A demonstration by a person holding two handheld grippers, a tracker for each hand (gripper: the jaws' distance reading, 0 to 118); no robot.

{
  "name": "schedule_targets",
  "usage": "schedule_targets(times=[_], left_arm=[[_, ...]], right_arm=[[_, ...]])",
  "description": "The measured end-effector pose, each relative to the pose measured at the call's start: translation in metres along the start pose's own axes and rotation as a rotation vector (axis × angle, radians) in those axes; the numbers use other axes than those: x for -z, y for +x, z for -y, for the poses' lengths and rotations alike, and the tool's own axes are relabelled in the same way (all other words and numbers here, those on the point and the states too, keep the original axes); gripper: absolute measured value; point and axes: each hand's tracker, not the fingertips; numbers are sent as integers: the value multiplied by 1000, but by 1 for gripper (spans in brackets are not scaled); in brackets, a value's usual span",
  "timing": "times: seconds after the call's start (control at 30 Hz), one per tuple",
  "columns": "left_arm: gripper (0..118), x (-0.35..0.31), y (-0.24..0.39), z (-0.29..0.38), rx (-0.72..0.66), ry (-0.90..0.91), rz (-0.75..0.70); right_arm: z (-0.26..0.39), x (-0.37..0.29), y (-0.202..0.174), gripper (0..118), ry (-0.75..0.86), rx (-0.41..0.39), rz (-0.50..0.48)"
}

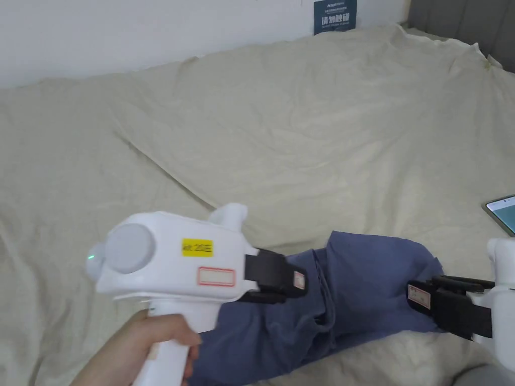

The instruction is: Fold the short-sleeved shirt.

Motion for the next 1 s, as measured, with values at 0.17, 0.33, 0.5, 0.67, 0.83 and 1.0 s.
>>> schedule_targets(times=[0.17, 0.33, 0.5, 0.67, 0.83, 1.0], left_arm=[[4, -63, -69, 35, -202, 143, 23], [37, -93, -109, 72, -328, 196, 111], [103, -83, -131, 78, -364, 153, 85], [104, -63, -147, 76, -412, 132, 172], [104, -35, -172, 62, -490, 104, 362], [88, -20, -163, 50, -381, 89, 304]], right_arm=[[-3, 4, -14, 0, -3, -32, -13], [-6, 12, -28, 0, -14, -49, -26], [-9, 19, -41, 0, -28, -68, -30], [-10, 22, -50, 0, -47, -92, -32], [-11, 26, -55, 0, -56, -95, -26], [-14, 28, -60, 0, -52, -116, -42]])
